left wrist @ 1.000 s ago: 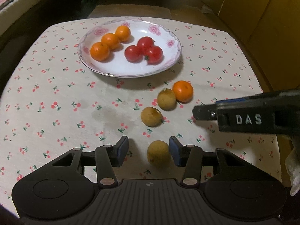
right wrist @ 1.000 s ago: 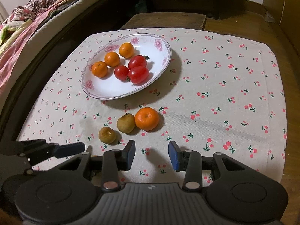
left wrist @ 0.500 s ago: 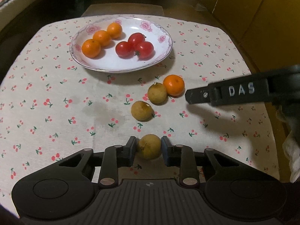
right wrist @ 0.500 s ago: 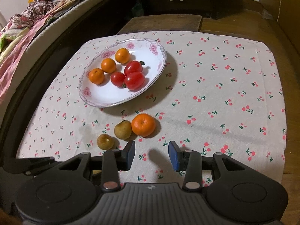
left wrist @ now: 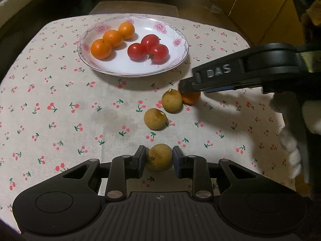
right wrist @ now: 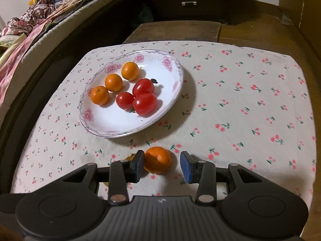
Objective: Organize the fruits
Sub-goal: 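Grasp a small brown fruit with the left gripper while the right gripper grasps an orange, then lift the brown fruit with the left gripper while the right gripper lifts the orange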
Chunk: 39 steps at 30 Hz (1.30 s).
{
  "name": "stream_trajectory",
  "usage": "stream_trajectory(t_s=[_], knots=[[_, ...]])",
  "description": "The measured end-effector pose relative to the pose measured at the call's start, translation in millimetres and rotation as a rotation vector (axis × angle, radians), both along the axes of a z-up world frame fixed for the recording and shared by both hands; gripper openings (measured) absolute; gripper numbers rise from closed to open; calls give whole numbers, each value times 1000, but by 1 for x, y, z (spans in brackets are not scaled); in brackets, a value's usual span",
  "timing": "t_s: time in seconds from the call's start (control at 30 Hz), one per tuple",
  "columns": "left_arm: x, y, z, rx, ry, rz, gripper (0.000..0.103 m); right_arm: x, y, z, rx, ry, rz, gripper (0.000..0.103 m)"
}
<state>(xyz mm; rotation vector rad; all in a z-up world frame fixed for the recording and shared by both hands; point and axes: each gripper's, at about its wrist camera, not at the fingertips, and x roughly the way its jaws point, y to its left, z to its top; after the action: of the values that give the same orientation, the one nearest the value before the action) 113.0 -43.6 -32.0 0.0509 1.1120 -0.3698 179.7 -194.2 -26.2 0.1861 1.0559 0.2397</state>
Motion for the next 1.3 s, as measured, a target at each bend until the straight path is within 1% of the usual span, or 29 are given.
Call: stream_trajectory(t_s=[0.13, 0.27, 0.4, 0.5, 0.6, 0.67, 0.73, 0.77, 0.8, 0.87, 0.97, 1.0, 1.1, 1.23, 1.27, 1.3], knots=[[1, 1, -1, -9, 4, 0, 37, 7, 5, -6, -3, 3, 10, 40], [2, 1, -1, -12, 5, 0, 38, 8, 14, -8, -60, -16, 41, 40], [0, 1, -1, -8, 2, -4, 39, 4, 17, -8, -95, -26, 57, 40], [0, 1, -1, -6, 0, -3, 39, 4, 14, -8, -88, -22, 50, 42], [0, 0, -1, -5, -2, -5, 39, 6, 9, -9, -27, -12, 31, 50], [0, 0, -1, -4, -3, -7, 39, 5, 6, -9, -11, -18, 24, 57], [0, 0, -1, -5, -3, -10, 40, 5, 5, -11, -21, -26, 17, 81], [0, 0, -1, -7, -2, -11, 41, 5, 5, -13, -36, -19, 13, 87], [0, 0, -1, -9, -1, -12, 42, 4, 5, -14, -45, -29, 17, 89], [0, 0, -1, -13, 1, -12, 43, 3, 5, -15, -55, -37, 12, 90], [0, 1, 0, -17, 3, -12, 44, 6, 0, -16, -13, -14, 1, 101], [0, 1, 0, -19, 4, -12, 44, 7, -1, -16, 2, -1, 8, 103], [0, 1, 0, -22, 6, -11, 45, 5, 5, -16, -37, 5, 48, 103], [-1, 0, 0, -18, 3, -15, 46, 6, -2, -16, 7, 11, 23, 103], [-1, 1, 0, -20, 4, -14, 46, 7, -5, -16, 19, 16, 1, 101], [0, 1, 0, -23, 6, -11, 46, 8, -7, -14, 18, 21, -16, 93]])
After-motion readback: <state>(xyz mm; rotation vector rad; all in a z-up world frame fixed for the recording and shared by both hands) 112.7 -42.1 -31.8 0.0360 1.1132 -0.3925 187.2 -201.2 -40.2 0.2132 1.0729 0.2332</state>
